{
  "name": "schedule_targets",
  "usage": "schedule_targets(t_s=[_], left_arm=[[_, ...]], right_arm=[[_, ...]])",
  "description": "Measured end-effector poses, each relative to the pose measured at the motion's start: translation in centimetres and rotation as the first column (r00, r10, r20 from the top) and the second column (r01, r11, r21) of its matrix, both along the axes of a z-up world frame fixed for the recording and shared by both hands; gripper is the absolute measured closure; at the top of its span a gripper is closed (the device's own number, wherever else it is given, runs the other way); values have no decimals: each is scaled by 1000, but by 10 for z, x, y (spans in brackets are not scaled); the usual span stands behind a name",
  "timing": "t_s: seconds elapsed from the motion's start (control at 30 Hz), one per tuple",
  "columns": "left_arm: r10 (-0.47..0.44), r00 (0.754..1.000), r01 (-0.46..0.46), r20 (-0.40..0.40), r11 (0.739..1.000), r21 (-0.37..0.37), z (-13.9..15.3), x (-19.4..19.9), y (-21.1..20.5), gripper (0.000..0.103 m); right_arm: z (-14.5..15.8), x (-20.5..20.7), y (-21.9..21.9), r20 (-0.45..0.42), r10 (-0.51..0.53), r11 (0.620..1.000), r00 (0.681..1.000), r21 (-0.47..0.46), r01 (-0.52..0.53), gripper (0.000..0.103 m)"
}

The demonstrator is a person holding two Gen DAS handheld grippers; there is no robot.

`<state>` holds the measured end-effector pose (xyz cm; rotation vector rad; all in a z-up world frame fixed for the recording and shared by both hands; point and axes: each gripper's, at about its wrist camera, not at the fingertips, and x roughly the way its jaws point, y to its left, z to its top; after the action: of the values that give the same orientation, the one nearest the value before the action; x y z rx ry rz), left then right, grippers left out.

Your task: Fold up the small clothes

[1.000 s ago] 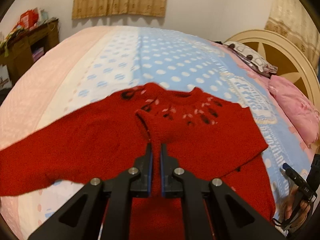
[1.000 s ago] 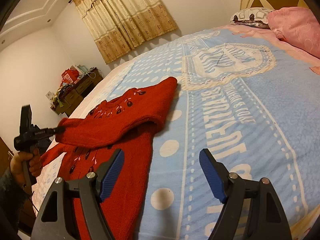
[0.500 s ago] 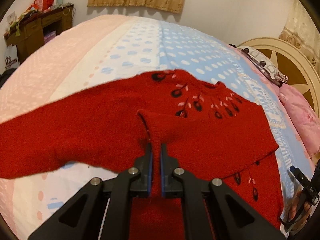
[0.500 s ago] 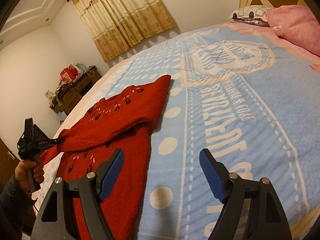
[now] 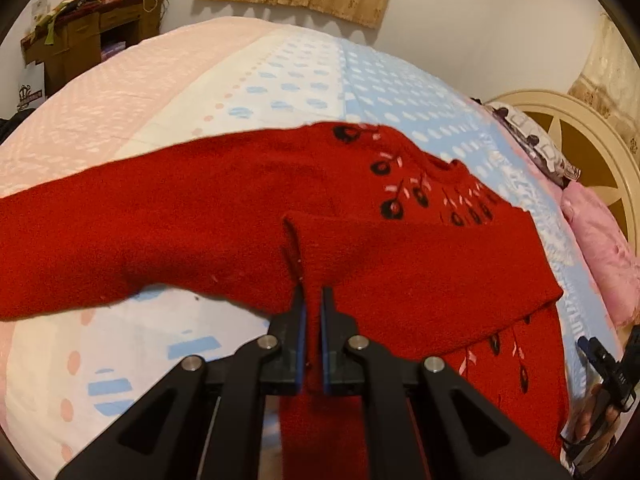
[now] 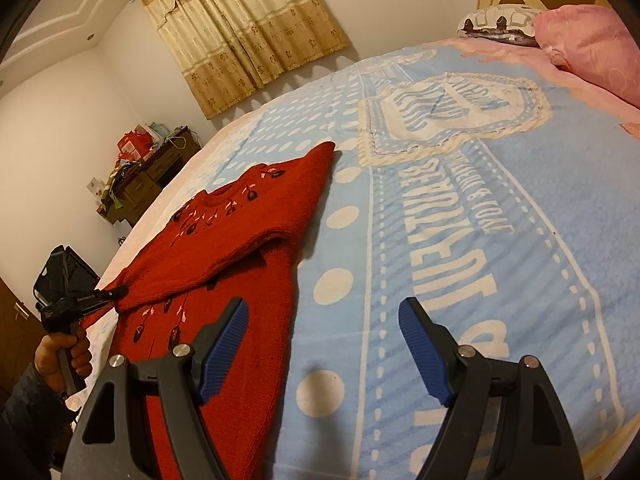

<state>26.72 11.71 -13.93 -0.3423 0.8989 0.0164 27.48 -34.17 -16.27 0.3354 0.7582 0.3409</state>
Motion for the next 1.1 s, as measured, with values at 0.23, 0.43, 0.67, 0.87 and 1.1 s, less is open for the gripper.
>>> schedule_targets(t_s=[0.23, 0.43, 0.67, 0.87, 1.1], left_arm=[[-3, 1000, 3, -5, 1000, 4, -7, 0, 1, 96], [10, 1000, -10, -4, 997, 77, -2, -1, -5, 70], [30, 998, -42, 63, 978, 206, 10, -7, -6, 38], [68, 997, -59, -32, 972, 226, -19, 8, -2, 36], [63, 998, -63, 10, 980, 188, -14, -10, 2, 32]], right_arm=[[-1, 0, 1, -5, 3, 1000, 1000, 1, -3, 25], [13, -5, 9, 58, -4, 999, 998, -46, 7, 25], [50, 31, 90, 81, 231, 955, 970, -209, -210, 25], [5, 96, 126, -111, 246, 925, 963, -269, -267, 25], [8, 78, 123, -76, 190, 935, 979, -290, -204, 25]])
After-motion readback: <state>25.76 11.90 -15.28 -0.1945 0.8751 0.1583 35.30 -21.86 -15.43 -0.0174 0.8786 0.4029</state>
